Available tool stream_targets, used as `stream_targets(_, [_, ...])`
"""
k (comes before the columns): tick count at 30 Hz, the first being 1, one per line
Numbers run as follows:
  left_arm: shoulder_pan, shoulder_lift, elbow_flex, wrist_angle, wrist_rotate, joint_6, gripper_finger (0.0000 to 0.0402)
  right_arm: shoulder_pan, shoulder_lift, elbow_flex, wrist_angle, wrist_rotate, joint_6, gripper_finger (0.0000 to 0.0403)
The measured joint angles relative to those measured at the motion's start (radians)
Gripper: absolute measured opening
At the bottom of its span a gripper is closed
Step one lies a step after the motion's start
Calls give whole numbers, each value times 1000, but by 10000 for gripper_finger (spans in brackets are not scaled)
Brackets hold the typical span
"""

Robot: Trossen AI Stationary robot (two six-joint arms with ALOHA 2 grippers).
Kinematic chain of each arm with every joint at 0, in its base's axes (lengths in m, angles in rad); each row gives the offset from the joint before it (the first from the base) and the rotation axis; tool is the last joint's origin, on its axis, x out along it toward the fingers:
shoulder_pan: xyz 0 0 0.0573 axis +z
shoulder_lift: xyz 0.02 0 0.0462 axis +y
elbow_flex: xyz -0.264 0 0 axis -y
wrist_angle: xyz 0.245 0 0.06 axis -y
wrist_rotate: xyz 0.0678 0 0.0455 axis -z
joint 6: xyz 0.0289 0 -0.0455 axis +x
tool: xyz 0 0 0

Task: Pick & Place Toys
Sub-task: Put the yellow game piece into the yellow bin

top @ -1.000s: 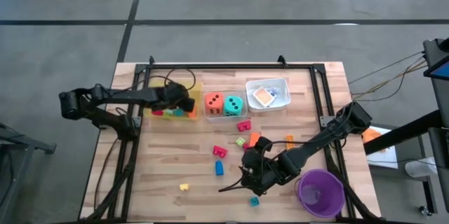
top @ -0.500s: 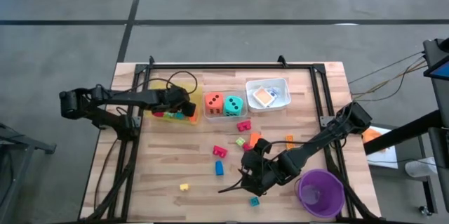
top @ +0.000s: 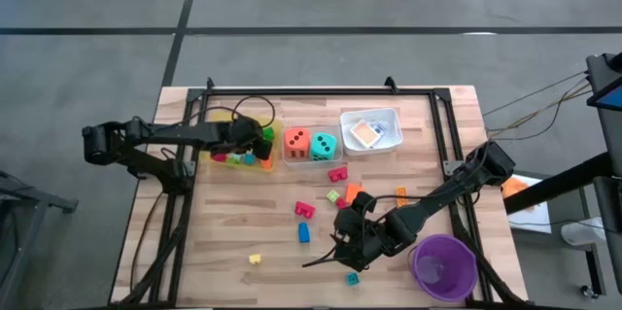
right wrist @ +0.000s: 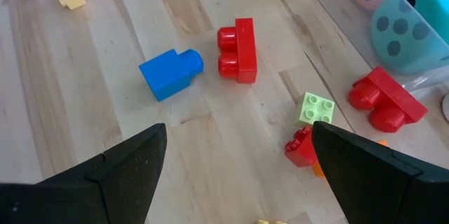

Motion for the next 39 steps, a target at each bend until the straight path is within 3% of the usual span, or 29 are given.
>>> stream_targets(7, [-9,-49,92,-123,102,163,178,4,0,0,-3,-16,0,352])
stream_targets(11, [-74,-132,180,-247,159,229,161,7,0,0,-4,-20,-14,352])
stream_targets(15, [-228,-197,264,-366,262,264,157,6,0,0,-5,-23,-31,352])
stream_targets(19, [-505,-202,317,-441,296,186,157,6,0,0,-5,-23,-34,352])
stream_targets(24, [-841,-149,350,-440,268,63,157,6,0,0,-6,-23,-34,352])
stream_targets(28, [-1014,-85,371,-422,170,-70,157,6,0,0,-6,-23,-36,352])
stream_targets(33, [-1109,37,407,-412,133,-147,157,5,0,6,-6,-23,-63,352])
stream_targets(39, [-1130,205,473,-416,160,-147,157,4,-2,12,-6,-22,-109,352])
